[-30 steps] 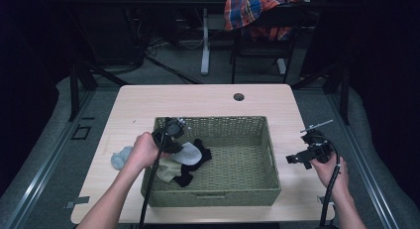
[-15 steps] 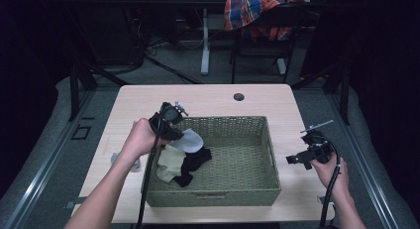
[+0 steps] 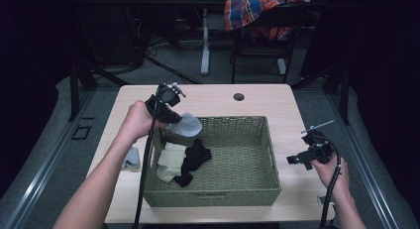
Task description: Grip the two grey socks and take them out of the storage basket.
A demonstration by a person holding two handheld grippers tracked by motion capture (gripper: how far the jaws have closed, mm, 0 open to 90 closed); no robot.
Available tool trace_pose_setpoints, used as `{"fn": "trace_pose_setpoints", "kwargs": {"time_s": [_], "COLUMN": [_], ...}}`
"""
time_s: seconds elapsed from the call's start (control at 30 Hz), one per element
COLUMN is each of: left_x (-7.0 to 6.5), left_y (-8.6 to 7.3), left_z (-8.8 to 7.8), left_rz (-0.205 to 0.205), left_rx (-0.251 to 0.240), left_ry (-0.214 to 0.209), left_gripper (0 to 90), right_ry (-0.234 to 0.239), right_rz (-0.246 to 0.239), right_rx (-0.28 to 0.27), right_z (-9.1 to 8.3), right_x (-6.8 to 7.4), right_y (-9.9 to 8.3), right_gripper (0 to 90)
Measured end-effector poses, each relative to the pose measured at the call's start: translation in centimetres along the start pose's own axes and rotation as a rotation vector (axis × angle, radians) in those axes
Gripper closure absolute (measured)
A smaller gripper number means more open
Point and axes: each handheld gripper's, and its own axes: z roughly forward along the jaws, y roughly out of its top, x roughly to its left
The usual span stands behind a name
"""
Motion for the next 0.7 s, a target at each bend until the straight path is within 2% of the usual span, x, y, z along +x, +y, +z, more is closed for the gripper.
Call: {"fn": "trace_pose_setpoints", "kwargs": {"time_s": [0.43,0.57,0.7], "left_x": [2.1,3.3,3.9], "left_y": [-0.2,-1.3,-2.2], "left_z": [-2.6,-3.6,-4.3], "left_rz": [-0.032,-0.06,-0.088], "left_rx": [-0.001,-0.007,-0.017], "left_ry": [0.042,0.069,0.076], "left_gripper": [86.8,86.8,86.8], "right_ry": [0.0,-0.001,-0.002], "right_rz": [-0.002,-0.001,-0.001], "right_rx": [-0.001,-0.002,0.005], "right_z": [0.0,0.0,0.0], "right_x": [0.0,0.0,0.1], "right_y": [0.0,0.0,0.0], "right_gripper": [1.2,1.2,1.2]}}
